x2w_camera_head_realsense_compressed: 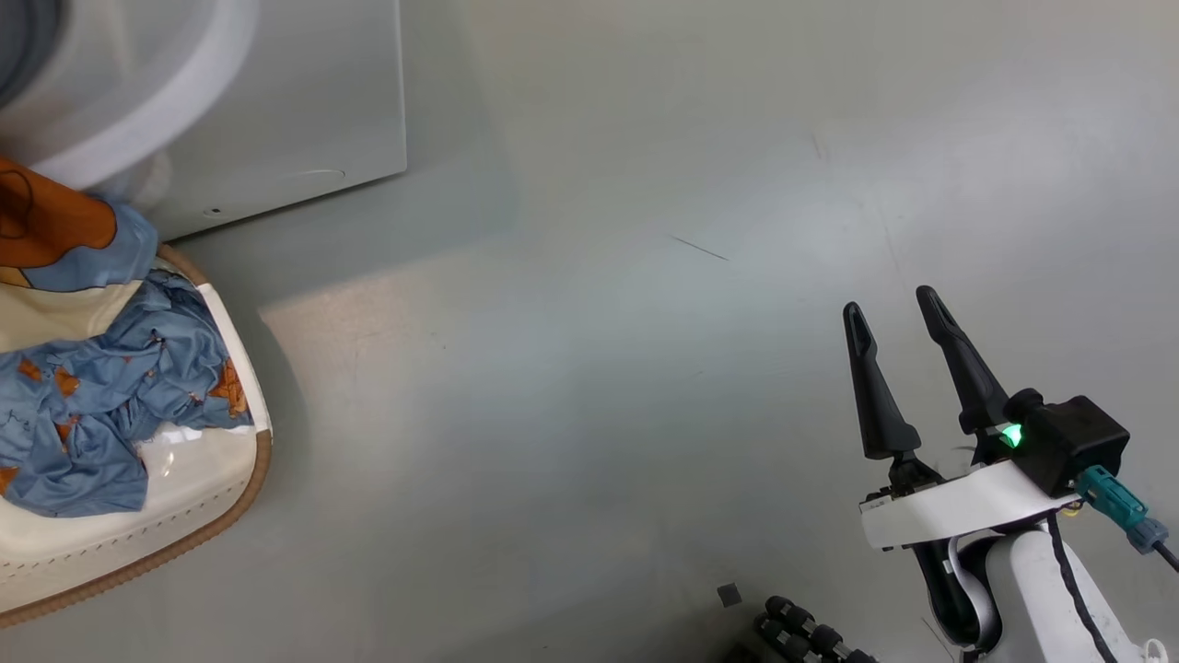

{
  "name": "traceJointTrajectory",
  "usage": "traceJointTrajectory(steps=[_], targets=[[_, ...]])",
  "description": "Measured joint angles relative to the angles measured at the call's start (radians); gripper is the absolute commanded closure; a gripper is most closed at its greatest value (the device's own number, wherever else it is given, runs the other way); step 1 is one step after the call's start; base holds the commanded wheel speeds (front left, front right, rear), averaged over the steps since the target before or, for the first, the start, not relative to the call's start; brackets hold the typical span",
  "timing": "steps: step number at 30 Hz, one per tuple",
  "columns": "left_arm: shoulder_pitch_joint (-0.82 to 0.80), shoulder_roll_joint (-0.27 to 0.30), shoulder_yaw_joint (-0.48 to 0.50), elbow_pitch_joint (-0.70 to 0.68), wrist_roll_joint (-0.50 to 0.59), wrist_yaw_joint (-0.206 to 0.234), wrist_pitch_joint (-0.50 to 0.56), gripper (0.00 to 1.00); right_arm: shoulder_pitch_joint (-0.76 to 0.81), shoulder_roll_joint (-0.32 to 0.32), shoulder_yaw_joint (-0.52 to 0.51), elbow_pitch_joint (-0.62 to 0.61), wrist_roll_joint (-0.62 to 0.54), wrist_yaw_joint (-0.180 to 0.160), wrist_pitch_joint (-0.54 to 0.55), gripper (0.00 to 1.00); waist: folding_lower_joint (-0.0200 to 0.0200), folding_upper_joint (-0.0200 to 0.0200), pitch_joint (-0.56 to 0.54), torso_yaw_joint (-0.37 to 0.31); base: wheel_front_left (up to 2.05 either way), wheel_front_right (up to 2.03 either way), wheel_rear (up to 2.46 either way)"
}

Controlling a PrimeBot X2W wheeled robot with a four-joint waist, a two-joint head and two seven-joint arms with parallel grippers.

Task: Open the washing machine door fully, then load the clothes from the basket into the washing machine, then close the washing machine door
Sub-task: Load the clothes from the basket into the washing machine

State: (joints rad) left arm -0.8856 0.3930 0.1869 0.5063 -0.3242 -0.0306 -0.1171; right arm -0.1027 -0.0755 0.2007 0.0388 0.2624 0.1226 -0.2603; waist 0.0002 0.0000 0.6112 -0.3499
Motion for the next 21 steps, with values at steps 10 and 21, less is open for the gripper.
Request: traceJointTrajectory(steps=[10,21], targets=[[-0.106,0.04,0.03,0.05,0.0,0.017,-0.048,1.0,-0.032,-0.006,0.03,0.0,0.0,0.0,0.0,0.0,0.0,0.0,0.068,-0.012,0.0,0.0,0.0],[-0.233,0.066,-0.003,0.099,0.035,0.013,-0.091,1.0,-0.033,-0.003,0.034,0.003,0.003,0.0,0.0,0.0,-0.0001,0.0,0.103,-0.023,0.0,0.0,0.0]])
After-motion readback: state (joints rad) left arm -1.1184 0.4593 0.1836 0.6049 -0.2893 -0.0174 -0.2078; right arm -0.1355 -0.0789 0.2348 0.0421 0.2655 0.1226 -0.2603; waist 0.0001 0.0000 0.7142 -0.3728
